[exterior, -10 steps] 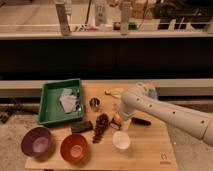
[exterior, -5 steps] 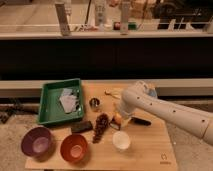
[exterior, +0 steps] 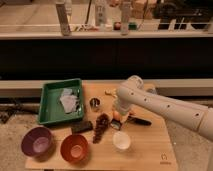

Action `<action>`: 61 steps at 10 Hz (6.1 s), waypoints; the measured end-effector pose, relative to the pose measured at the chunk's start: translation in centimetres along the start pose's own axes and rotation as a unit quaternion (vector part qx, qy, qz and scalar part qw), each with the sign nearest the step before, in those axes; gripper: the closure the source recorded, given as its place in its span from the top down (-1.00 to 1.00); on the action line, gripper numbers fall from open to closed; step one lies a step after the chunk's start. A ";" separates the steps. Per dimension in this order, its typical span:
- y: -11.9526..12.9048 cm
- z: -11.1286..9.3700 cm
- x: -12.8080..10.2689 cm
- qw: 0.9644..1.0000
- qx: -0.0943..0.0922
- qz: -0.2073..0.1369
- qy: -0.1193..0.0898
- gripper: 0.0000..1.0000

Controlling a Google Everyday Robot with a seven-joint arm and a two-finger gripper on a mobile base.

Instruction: Place apple in metal cup

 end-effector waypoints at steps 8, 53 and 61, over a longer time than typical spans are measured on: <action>-5.4 -1.0 -2.1 0.988 0.007 -0.151 -0.033 -1.00; -16.8 0.3 -6.2 0.915 -0.021 -0.401 -0.032 -0.78; -17.3 -1.8 -6.9 0.921 -0.030 -0.385 -0.048 0.37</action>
